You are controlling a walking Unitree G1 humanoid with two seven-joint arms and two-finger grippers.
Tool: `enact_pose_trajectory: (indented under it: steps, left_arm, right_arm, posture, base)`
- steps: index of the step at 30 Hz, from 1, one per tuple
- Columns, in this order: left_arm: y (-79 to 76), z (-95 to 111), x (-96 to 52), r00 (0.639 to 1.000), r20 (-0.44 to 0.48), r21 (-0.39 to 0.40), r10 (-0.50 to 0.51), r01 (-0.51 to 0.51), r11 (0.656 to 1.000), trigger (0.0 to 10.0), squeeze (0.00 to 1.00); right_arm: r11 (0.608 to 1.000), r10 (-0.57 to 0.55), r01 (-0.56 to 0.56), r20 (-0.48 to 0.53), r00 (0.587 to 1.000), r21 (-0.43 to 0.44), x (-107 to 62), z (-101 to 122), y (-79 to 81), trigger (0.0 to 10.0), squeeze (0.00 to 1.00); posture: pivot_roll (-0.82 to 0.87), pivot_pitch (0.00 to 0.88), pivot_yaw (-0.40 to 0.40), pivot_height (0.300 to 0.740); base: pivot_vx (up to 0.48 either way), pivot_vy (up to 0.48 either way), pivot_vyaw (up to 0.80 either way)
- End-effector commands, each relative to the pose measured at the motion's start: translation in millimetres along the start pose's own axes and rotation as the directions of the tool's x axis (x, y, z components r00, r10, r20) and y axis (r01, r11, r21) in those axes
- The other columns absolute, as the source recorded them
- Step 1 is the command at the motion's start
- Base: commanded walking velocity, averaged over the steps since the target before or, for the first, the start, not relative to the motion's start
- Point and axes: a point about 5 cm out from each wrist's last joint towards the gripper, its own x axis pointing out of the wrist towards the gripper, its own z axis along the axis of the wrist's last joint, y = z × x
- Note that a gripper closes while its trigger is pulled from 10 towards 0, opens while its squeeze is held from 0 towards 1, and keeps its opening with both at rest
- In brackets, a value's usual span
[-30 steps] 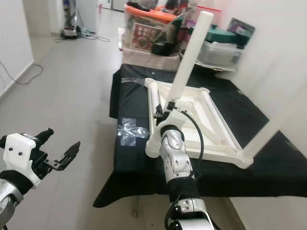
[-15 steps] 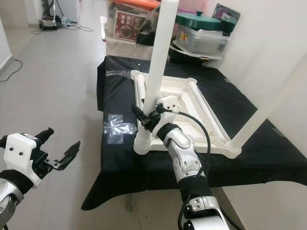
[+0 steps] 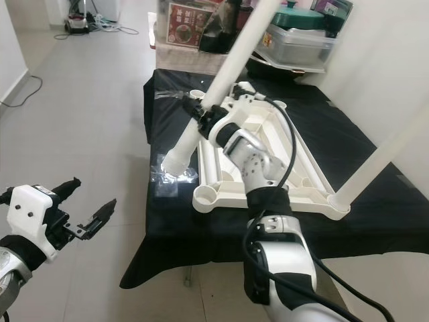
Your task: Building children table
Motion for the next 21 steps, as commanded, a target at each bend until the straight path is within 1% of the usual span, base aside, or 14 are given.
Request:
enact_pose_trajectory:
  steps: [1,4,5,7,10,11,13,14,17,19,20,21]
  left_arm:
    - [-5.0,1,-1.5,0.999,-0.006,-0.009,-0.052,0.052,0.999,10.0,0.0]
    - [-5.1,1,-2.4,0.998,-0.009,-0.01,-0.061,0.061,0.998,10.0,0.0]
    - [-4.1,1,-3.7,0.998,-0.014,-0.01,-0.066,0.066,0.998,10.0,0.0]
    - [-4.1,1,-3.7,0.998,-0.014,-0.01,-0.066,0.066,0.998,10.0,0.0]
    - [-3.8,1,-4.2,0.996,-0.022,-0.011,-0.088,0.088,0.996,10.0,0.0]
    - [-3.8,1,-4.2,0.996,-0.022,-0.011,-0.088,0.088,0.996,10.0,0.0]
    - [-5.4,0,-2.2,0.994,-0.024,-0.011,-0.11,0.11,0.994,10.0,0.0]
    - [-6.4,0,0.5,0.992,-0.026,-0.006,-0.126,0.126,0.992,10.0,0.0]
    - [-6.9,0,6.1,0.989,-0.026,0.0,-0.148,0.148,0.989,10.0,0.0]
    - [-6.9,0,6.1,0.989,-0.026,0.0,-0.148,0.148,0.989,10.0,0.0]
    - [-6.6,0,7.8,0.988,-0.023,0.0,-0.15,0.15,0.989,10.0,0.0]
    - [-6.8,1,12.6,0.987,-0.018,0.001,-0.162,0.162,0.987,10.0,0.0]
  right_arm:
    - [0.999,0.03,-0.031,0.01,0.999,0.043,1.4,5,3.7,0.0,0.0]
    - [0.997,0.044,-0.044,0.005,0.999,0.058,2.2,5,6.0,0.0,0.0]
    - [0.996,0.06,-0.06,0.0,0.998,0.066,3.2,4,9.2,0.0,0.0]
    - [0.996,0.06,-0.06,0.0,0.998,0.066,3.2,4,9.2,0.0,0.0]
    - [0.989,0.089,-0.084,-0.036,0.995,0.123,6.4,3,17.2,0.0,0.0]
    - [0.989,0.089,-0.084,-0.036,0.995,0.123,6.4,3,17.2,0.0,0.0]
    - [0.985,0.118,-0.111,-0.047,0.992,0.129,8.1,0,24.3,0.0,0.0]
    - [0.982,0.143,-0.136,-0.051,0.988,0.13,9.1,-3,30.8,0.0,0.0]
    - [0.975,0.188,-0.179,-0.058,0.98,0.131,10.3,-8,43.3,0.0,0.0]
    - [0.975,0.188,-0.179,-0.058,0.98,0.131,10.3,-8,43.3,0.0,0.0]
    - [0.973,0.198,-0.189,-0.06,0.978,0.128,10.3,-10,46.5,0.0,0.0]
    - [0.969,0.224,-0.214,-0.064,0.973,0.125,10.7,-13,54.4,0.0,0.0]
  posture:
    - [0.17,0.0,-0.156,0.74]
    - [0.17,0.0,-0.156,0.74]
    - [0.17,0.0,-0.156,0.74]
    - [0.17,0.0,-0.156,0.74]
    - [0.17,0.0,-0.153,0.74]
    - [0.17,0.0,-0.153,0.74]
    - [0.17,0.0,-0.152,0.74]
    - [0.17,0.0,-0.15,0.74]
    - [0.16,0.0,-0.146,0.74]
    - [0.16,0.0,-0.146,0.74]
    - [0.16,0.0,-0.146,0.74]
    - [0.16,0.0,-0.143,0.74]
  base:
    - [0.0,0.0,0.0]
    - [0.0,0.0,0.0]
    - [0.0,0.0,0.0]
    - [0.0,0.0,0.0]
    - [0.0,0.0,0.0]
    - [0.0,0.0,0.0]
    - [0.0,0.0,0.0]
    - [0.0,0.0,0.0]
    - [0.0,0.0,0.0]
    - [0.0,0.0,0.0]
    - [0.0,0.0,0.0]
    - [0.0,0.0,0.0]
